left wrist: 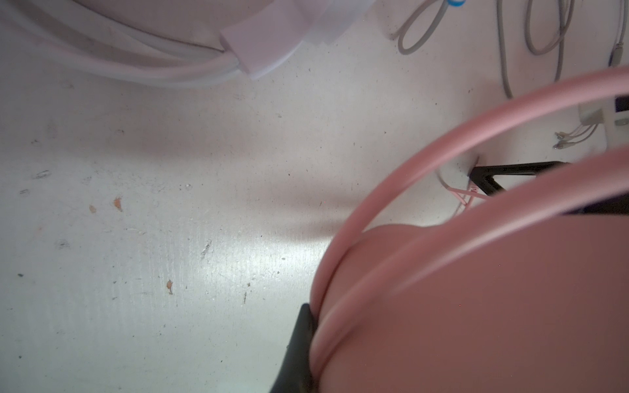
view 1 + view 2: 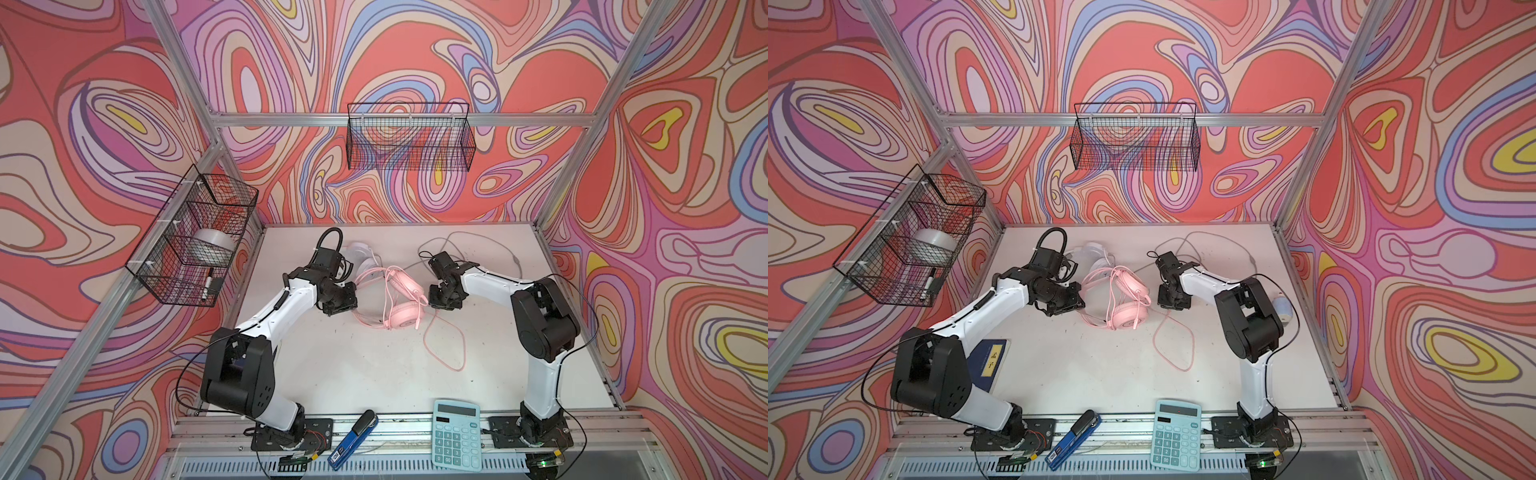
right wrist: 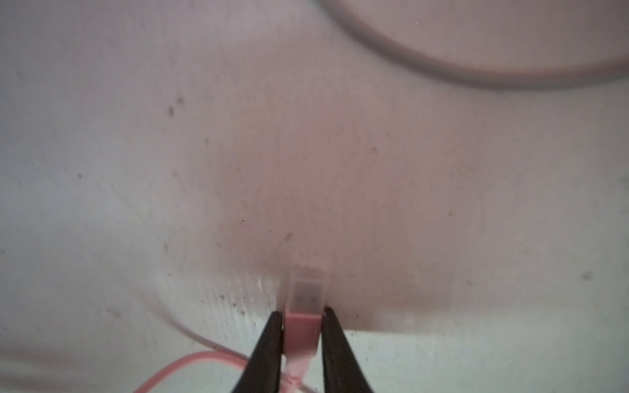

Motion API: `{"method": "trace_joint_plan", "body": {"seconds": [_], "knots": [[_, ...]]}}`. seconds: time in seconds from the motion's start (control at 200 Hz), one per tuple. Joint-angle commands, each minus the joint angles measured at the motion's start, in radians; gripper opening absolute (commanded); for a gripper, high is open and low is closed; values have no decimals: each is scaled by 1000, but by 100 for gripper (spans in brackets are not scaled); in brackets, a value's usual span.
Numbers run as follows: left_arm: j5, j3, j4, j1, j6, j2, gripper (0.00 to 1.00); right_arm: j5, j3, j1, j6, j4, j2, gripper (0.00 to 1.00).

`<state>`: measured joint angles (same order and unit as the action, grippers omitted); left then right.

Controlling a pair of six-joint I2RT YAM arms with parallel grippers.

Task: Wrap the headphones
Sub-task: 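Lift the USB plug with the right gripper toward the held headset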

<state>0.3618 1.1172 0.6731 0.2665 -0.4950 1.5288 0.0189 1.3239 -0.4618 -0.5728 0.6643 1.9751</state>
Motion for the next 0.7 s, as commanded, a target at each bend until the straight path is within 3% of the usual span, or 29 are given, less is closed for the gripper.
{"method": "trace_joint_plan", "body": {"seconds": [0.0, 0.23, 0.431, 0.601, 0.691], "knots": [[37, 43, -7, -6, -16, -19, 0, 20, -97, -3, -21, 44, 56, 14], [35, 48, -6, -8, -16, -7, 0, 42, -142, -3, -8, -3, -52, 3], [37, 42, -13, -10, -25, -1, 0, 54, -177, -4, 30, -22, -155, 0], [29, 42, -3, -15, -20, 0, 0, -17, -214, -2, 62, -5, -266, 0], [24, 37, -6, -20, -17, -12, 0, -146, -209, 1, 67, 69, -296, 0]]}}
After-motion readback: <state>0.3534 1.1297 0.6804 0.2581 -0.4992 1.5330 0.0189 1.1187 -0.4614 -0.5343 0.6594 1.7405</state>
